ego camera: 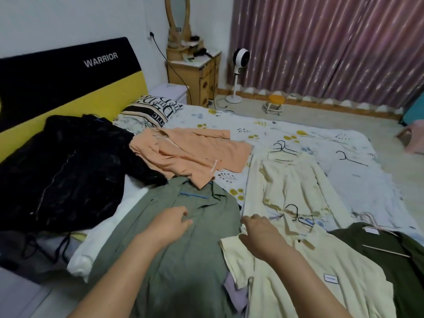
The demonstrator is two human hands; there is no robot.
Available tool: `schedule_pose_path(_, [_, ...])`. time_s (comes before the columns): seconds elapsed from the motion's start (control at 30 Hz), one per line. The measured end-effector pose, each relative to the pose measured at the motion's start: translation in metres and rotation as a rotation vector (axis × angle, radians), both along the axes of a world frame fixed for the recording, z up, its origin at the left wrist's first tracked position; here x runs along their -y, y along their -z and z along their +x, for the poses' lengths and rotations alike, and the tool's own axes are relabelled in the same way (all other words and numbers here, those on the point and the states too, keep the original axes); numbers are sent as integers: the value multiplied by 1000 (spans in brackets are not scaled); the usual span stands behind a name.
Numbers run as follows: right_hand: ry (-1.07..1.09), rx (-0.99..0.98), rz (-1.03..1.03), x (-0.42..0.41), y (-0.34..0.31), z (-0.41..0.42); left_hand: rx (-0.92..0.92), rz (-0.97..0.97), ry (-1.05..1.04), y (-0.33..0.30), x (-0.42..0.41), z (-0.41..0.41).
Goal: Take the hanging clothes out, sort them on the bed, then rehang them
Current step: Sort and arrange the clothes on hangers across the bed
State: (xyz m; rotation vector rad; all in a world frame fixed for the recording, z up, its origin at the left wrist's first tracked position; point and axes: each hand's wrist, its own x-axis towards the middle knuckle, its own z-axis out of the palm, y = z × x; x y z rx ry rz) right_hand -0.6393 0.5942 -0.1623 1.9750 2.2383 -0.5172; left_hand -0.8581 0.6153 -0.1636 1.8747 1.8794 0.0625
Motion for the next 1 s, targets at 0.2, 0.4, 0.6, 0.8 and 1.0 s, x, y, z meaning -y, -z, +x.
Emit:
schedule_pose_path(0.2, [29,21,-42,-27,7,-82,-67,-20,14,-1,-23,-85])
schedule_pose_path(0.4, [68,35,-82,-62,24,-152,-82,-43,91,10,-54,-142])
schedule_pose_path(0.6, [102,62,-108,-93,42,-177,-92,-92,161,34,-90,-170])
schedule_pose_path(0.8, [161,84,-174,-141,79,-164,-100,-148,179,75,-136,-172])
schedule_pose_path(1.0, [220,91,-275,-208,130,-141,-178,-210,217,124,-199,-157])
